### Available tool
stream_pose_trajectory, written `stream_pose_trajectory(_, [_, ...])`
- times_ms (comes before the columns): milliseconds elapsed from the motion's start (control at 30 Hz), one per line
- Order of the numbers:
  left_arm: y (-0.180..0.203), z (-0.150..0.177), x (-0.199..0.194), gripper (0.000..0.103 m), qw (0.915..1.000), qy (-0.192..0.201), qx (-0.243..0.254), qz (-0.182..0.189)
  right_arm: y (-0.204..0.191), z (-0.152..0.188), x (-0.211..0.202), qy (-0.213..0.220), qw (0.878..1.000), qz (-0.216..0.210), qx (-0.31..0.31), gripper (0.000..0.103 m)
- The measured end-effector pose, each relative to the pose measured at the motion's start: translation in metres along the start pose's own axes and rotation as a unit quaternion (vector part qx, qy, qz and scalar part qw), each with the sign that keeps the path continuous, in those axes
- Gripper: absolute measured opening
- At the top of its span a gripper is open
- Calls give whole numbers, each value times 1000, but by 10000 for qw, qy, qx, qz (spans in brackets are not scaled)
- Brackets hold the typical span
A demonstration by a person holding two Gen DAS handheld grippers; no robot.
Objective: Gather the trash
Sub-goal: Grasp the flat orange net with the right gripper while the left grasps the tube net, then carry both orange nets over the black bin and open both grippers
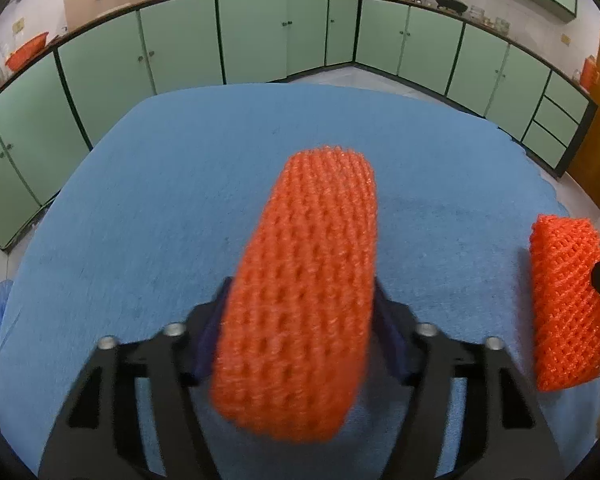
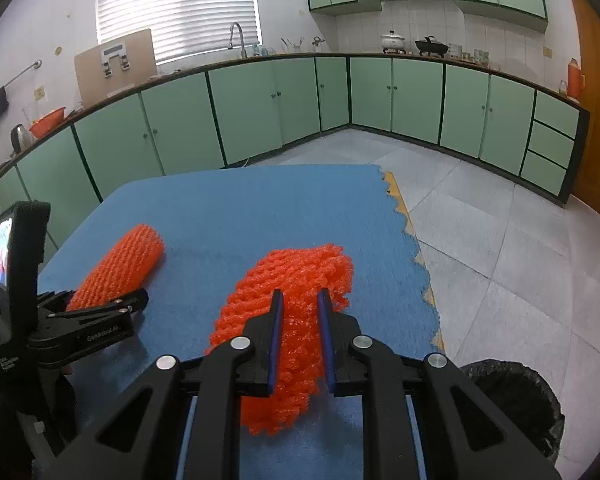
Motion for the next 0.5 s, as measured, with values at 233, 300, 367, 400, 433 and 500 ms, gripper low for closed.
stream_pose_trajectory(233, [-2, -1, -14, 9, 9996, 231, -95, 127, -3, -4, -9, 113, 9998, 77, -123, 17])
stream_pose_trajectory(300, [-2, 1, -22, 9, 9993, 293, -137, 190, -4, -3, -13, 144, 9997, 97, -144, 17])
stream_pose_trajectory(367, [-1, 5, -35, 9, 9988, 396, -145, 259, -6, -3, -19, 181, 9996, 124, -153, 17])
stream_pose_trajectory(400, [1, 3, -37, 9, 9986, 432, -140, 275, -6, -4, -23, 211, 9996, 139, -161, 17])
stream_pose_trajectory(433, [1, 5, -46, 9, 9982, 499, -137, 299, -7, -5, -27, 237, 9995, 146, -171, 17])
stream_pose_trajectory(500, [-1, 8, -56, 9, 9977, 570, -121, 331, -8, -6, -35, 299, 9992, 180, -201, 17])
Point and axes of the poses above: each gripper's, at about its wrist camera, not at the fingertips, and x roughly the way its jaws point, y to its right, z to its underside, the point moved 2 cm from there along x, roughly the way its jaws point, and after that the axes turned 8 degrees about -z, right-handed, at the moved point
